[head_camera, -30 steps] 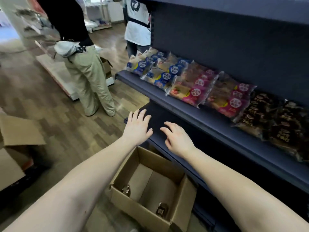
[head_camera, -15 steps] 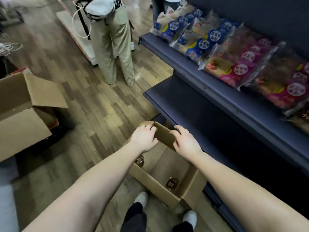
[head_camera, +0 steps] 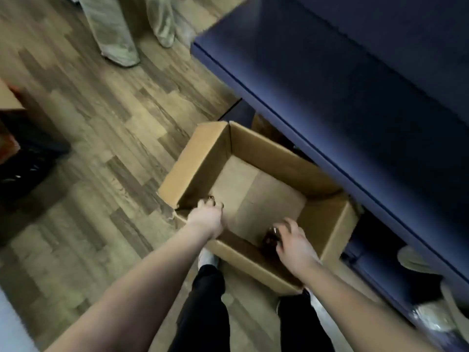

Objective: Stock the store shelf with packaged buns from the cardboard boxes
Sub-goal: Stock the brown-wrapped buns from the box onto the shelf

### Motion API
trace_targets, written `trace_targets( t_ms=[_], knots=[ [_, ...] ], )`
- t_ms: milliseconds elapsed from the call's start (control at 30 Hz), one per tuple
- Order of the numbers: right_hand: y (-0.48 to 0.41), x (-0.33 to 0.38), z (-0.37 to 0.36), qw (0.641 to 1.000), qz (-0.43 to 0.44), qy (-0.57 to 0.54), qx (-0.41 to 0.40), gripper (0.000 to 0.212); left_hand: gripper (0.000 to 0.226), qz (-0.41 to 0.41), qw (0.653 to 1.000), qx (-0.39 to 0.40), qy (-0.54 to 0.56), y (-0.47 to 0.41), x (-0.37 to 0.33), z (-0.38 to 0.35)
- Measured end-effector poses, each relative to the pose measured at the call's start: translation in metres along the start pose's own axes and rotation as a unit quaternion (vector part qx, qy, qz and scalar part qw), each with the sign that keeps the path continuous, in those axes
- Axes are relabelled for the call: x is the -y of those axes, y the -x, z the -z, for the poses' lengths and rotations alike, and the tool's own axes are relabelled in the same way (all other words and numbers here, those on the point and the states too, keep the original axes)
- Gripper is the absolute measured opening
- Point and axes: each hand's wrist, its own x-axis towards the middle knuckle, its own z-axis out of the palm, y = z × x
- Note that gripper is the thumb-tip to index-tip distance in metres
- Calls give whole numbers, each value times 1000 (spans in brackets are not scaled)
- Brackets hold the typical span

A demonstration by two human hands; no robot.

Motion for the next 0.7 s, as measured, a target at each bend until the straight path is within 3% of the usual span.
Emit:
trace_targets(
  t_ms=[167, 400, 700],
  knots=[
    [-64, -4, -77, 998, -37, -7, 47, 58, 57, 18, 997, 44, -63, -95, 18, -29],
    [-138, -45, -120, 989, -119, 5, 83, 68, 63, 16, 984, 79, -157, -190, 30, -66],
    [-161, -75, -160, 968, -179, -22, 173, 62, 77, 6, 938, 139, -316, -226, 28, -95]
  ],
)
